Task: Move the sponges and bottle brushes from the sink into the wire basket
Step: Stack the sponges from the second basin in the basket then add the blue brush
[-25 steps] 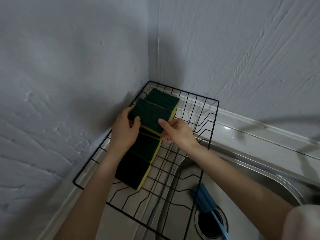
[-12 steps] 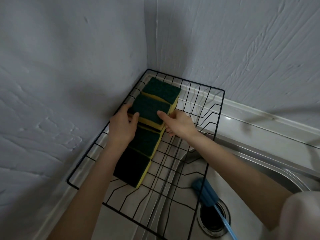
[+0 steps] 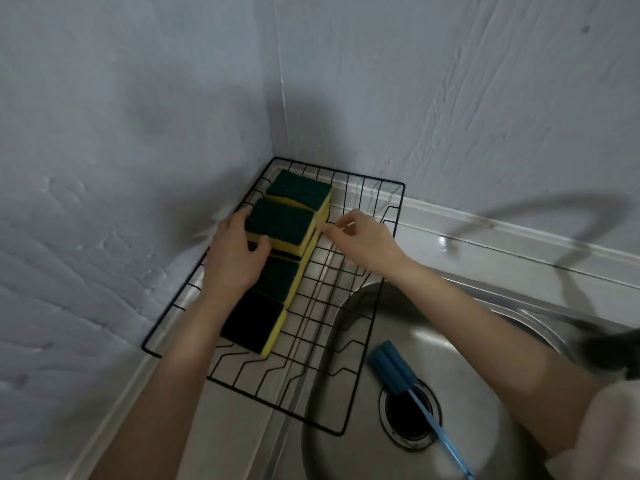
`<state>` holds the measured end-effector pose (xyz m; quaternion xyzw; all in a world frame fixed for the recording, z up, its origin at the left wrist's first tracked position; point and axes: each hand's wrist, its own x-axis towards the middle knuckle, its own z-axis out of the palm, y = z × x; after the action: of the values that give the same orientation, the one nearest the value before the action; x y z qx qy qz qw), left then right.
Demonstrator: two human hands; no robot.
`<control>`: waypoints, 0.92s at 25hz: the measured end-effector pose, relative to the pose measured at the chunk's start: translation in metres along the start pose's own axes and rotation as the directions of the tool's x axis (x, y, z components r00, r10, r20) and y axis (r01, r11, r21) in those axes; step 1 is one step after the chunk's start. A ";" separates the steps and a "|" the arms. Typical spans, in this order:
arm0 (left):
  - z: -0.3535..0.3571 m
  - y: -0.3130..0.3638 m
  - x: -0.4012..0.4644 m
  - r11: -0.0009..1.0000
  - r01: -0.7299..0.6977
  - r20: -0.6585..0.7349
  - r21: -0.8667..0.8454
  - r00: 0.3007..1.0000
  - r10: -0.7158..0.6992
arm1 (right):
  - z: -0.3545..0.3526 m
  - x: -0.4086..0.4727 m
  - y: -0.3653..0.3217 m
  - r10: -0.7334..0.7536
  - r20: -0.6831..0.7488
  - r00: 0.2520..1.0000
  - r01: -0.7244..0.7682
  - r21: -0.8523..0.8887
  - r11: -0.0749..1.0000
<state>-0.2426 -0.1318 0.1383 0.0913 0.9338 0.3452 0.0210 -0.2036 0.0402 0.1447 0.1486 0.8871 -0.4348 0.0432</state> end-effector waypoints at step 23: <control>0.182 0.067 -0.151 0.920 -0.379 0.667 0.102 0.712 0.219 | -0.020 -0.152 0.188 0.404 0.011 0.915 -0.394 -0.195 0.898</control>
<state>-0.0649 0.0069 0.0397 0.3568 0.8752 0.1802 0.2725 -0.0007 0.1300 0.0453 0.3114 0.8735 -0.3344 0.1680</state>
